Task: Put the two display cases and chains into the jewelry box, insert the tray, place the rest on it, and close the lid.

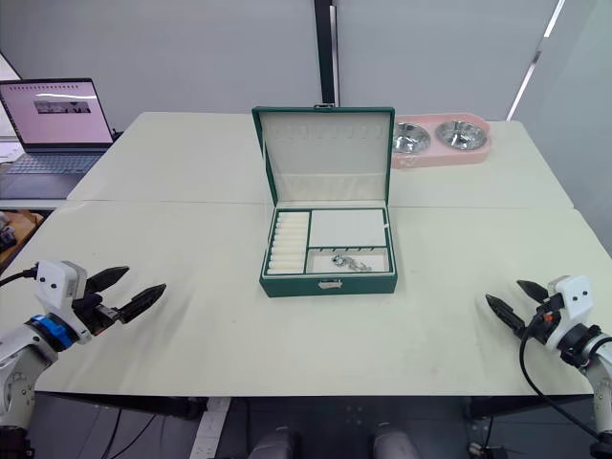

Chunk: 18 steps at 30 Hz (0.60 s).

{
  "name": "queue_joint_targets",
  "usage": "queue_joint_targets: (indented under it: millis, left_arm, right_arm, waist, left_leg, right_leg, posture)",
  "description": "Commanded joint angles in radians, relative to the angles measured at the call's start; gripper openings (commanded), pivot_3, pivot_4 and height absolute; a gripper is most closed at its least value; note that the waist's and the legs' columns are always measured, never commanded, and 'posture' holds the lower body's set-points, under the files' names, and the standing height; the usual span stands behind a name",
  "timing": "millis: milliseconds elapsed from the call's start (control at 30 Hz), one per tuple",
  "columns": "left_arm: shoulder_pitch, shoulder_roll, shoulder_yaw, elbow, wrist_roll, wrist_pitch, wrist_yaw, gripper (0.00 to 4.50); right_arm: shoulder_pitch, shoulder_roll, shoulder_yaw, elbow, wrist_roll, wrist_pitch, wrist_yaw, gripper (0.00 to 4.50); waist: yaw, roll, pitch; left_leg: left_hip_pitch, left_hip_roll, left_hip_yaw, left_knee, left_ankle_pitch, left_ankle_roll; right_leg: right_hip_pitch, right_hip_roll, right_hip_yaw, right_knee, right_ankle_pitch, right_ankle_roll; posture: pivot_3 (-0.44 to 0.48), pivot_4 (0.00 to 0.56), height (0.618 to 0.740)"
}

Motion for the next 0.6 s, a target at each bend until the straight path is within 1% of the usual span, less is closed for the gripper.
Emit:
queue_joint_targets:
  millis: [33, 267, 433, 500, 533, 600]
  left_arm:
    - [0.004, 0.027, 0.047, 0.003, 0.004, -0.025, -0.005, 4.50]
    - [0.013, 0.026, 0.065, 0.005, 0.003, -0.022, -0.005, 4.50]
    - [-0.021, -0.014, 0.043, -0.037, -0.019, -0.001, 0.015, 4.50]
    - [-0.035, -0.042, 0.013, -0.065, -0.023, 0.018, 0.019, 4.11]
    - [-0.045, -0.064, -0.018, -0.082, -0.016, 0.031, 0.025, 3.93]
    - [-0.061, -0.094, -0.056, -0.104, -0.004, 0.051, 0.035, 3.29]
  right_arm:
    - [-0.022, -0.007, -0.008, -0.008, 0.006, -0.018, -0.004, 4.45]
    - [-0.058, 0.006, 0.022, -0.015, 0.005, -0.012, -0.014, 4.45]
    - [-0.090, 0.036, 0.052, -0.070, 0.033, 0.053, -0.037, 4.45]
    - [-0.117, 0.054, 0.073, -0.084, 0.028, 0.063, -0.051, 4.50]
    - [-0.142, 0.066, 0.097, -0.091, 0.021, 0.074, -0.060, 4.31]
    - [-0.178, 0.080, 0.132, -0.094, 0.004, 0.084, -0.070, 3.84]
  waist:
    - [0.000, 0.000, 0.000]
    - [0.000, 0.000, 0.000]
    - [0.001, 0.000, 0.000]
    - [0.001, 0.000, 0.000]
    - [0.001, 0.000, 0.000]
    - [0.000, 0.000, 0.000]
  left_leg:
    - [0.000, 0.000, 0.000, 0.000, 0.000, 0.000]
    - [0.000, 0.000, 0.000, 0.000, 0.000, 0.000]
    - [0.000, 0.000, 0.000, 0.000, 0.000, 0.000]
    - [0.000, 0.000, 0.000, 0.000, 0.000, 0.000]
    - [0.000, 0.000, 0.000, 0.000, 0.000, 0.000]
    - [0.000, 0.000, 0.000, 0.001, 0.000, 0.000]
  right_leg:
    - [0.000, 0.000, 0.000, 0.000, 0.000, 0.000]
    - [0.000, 0.000, 0.000, 0.000, 0.000, 0.000]
    - [0.000, 0.000, 0.000, 0.000, 0.000, 0.000]
    - [0.000, 0.000, 0.000, 0.001, 0.000, 0.000]
    - [0.000, 0.000, 0.000, 0.001, 0.000, 0.000]
    - [0.000, -0.001, 0.000, 0.001, 0.000, 0.000]
  posture:
    - [0.000, 0.150, 0.740]
    - [0.000, 0.150, 0.740]
    - [0.000, 0.150, 0.740]
    - [0.000, 0.150, 0.740]
    - [0.000, 0.150, 0.740]
    - [0.000, 0.150, 0.740]
